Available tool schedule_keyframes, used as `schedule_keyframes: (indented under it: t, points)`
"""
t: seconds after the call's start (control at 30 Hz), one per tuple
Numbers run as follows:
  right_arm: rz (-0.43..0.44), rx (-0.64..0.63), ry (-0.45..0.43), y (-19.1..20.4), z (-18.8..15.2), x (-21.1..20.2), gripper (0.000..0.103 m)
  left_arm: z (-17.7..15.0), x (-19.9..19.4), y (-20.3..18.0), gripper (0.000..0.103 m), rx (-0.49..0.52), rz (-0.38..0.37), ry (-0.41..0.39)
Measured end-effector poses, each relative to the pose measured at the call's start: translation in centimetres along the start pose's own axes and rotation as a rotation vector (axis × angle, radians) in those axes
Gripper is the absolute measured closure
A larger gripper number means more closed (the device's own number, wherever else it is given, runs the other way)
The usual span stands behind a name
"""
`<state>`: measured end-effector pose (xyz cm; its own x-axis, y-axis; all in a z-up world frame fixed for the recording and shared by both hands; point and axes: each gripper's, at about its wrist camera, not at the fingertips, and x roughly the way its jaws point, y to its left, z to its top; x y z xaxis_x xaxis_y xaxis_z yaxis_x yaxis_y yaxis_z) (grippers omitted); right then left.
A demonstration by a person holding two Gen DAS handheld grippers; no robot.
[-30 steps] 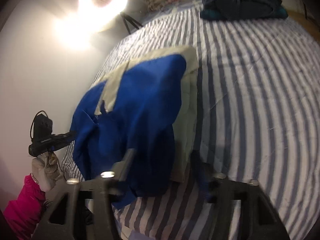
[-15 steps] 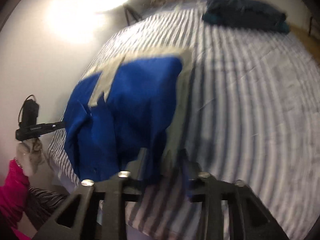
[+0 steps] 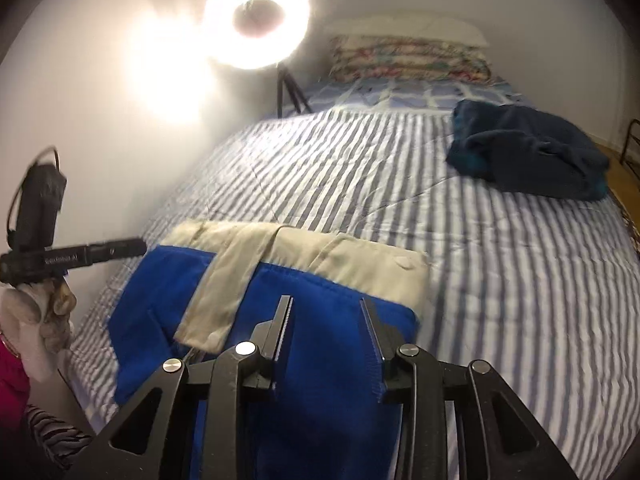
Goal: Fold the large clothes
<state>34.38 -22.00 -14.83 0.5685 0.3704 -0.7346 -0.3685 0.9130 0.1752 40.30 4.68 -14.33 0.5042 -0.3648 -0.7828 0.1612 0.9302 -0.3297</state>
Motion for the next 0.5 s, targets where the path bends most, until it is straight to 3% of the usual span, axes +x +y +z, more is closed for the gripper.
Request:
schedule_keyframes:
  t: [0.13, 0.2, 0.3, 0.5]
  points:
    - [-0.040, -0.066, 0.113, 0.4, 0.7, 4.4, 0.077, 0.6, 4.5, 1.2, 0.085, -0.005, 0.035, 0.062]
    - [-0.055, -0.083, 0.139, -0.3, 0.9, 5.6, 0.083, 1.1, 6.4, 2.0, 0.085, -0.001, 0.054, 0.083]
    - [-0.096, -0.087, 0.168, -1.5, 1.1, 8.0, 0.084, 1.7, 9.6, 3.6, 0.087, -0.025, 0.053, 0.114]
    - [-0.106, -0.085, 0.179, -1.8, 1.3, 8.0, 0.083, 1.8, 8.5, 3.3, 0.088, 0.008, 0.063, 0.093]
